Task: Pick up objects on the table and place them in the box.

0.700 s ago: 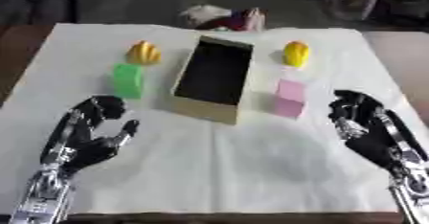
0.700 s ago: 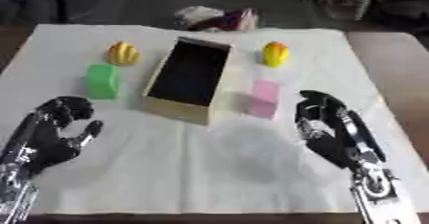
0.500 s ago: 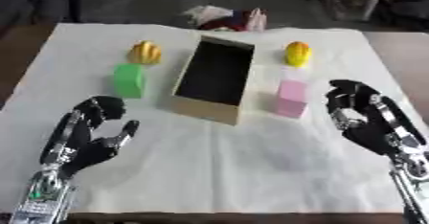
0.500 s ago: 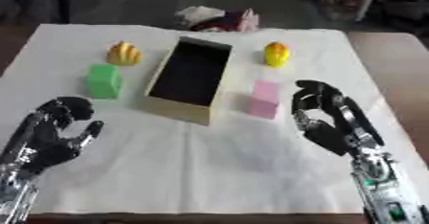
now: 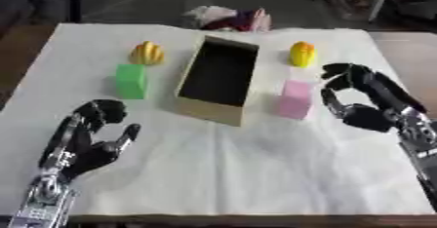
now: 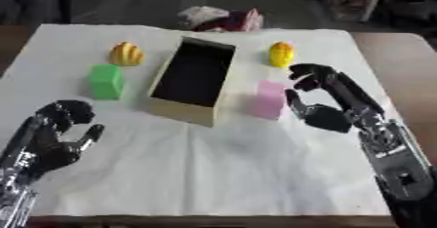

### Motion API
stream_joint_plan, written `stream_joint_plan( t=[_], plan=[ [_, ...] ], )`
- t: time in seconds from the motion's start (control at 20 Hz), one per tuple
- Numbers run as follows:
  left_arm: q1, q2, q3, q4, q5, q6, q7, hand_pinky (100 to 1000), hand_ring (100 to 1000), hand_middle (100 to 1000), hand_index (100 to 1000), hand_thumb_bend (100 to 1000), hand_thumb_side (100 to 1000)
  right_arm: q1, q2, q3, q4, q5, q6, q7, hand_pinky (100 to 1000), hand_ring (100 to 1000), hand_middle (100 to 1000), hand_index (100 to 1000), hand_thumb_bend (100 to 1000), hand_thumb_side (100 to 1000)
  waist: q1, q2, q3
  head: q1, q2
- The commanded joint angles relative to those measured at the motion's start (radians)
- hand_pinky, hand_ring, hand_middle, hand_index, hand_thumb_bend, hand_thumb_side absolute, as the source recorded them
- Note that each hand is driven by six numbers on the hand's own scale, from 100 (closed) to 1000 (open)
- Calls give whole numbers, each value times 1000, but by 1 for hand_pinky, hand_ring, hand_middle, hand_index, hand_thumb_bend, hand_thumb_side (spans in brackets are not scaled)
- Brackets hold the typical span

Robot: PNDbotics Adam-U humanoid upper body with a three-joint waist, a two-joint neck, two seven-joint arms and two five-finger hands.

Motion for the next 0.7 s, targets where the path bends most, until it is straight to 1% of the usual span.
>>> stream_joint_plan(
  t=[0.05,0.2,0.35,0.5,0.7],
  plan=[
    [-3,13,-3,-11,-1,-1,-5,737,676,625,690,438,100,-58,-62,23,54,31,-37,98,838,871,875,952,396,308,-1,-14,3,-3,5],
    [-2,14,-5,-11,-1,-1,-7,738,676,625,690,438,100,-119,-77,44,123,62,-75,183,871,916,909,981,431,309,-1,-16,5,-5,5],
    [-1,14,-6,-10,0,-2,-9,738,676,626,690,438,100,-173,-78,52,192,109,-110,244,892,940,923,996,451,321,-1,-18,6,-7,5],
    [1,13,-6,-10,1,-2,-9,738,676,626,690,437,100,-211,-66,42,251,147,-129,265,899,946,924,999,458,333,0,-19,7,-7,5],
    [2,14,-6,-10,1,-2,-9,738,676,626,691,437,100,-236,-47,28,305,186,-145,257,900,946,923,999,458,336,1,-20,7,-7,5]
  ],
)
